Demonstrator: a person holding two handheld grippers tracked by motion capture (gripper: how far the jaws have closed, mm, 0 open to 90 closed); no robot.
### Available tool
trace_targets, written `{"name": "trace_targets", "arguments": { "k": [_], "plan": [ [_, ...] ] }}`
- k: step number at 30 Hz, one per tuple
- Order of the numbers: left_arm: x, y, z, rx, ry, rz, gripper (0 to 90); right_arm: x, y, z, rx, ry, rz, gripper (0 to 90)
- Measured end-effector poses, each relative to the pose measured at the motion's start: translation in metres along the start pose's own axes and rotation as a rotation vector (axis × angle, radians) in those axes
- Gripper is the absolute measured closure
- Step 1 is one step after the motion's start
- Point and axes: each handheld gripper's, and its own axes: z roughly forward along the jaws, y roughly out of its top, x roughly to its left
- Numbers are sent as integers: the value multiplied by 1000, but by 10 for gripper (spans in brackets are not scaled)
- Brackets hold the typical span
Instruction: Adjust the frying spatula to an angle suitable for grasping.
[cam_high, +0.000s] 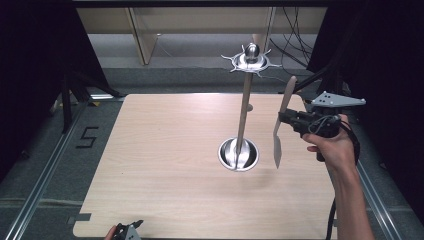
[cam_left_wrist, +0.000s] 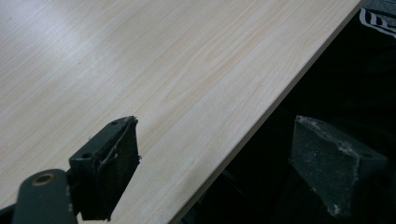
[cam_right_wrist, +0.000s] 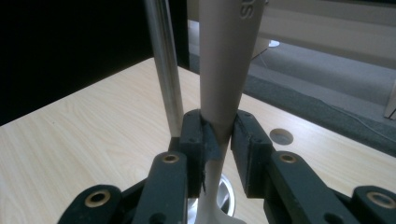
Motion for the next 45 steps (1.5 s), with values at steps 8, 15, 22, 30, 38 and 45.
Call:
{"name": "trace_targets", "arguments": {
  "k": [8,15,22,30,38,45],
  "plan": [
    [0,0,1,-6,-8,-2,148,3,12,3,1,5,-10,756],
    [0,0,0,-3,-6,1,148,4,23,3,-2,14,-47,756],
    [1,0,-1,6,-23,7,148,6,30,4,3,8,-46,756],
    [1,0,-1,7,-23,4,149,7,38,6,16,-1,-73,756],
    [1,0,-1,8,-22,8,148,7,41,11,42,-4,-78,756],
    [1,0,0,3,-18,6,148,11,46,12,63,-3,-96,756]
  ]
}}
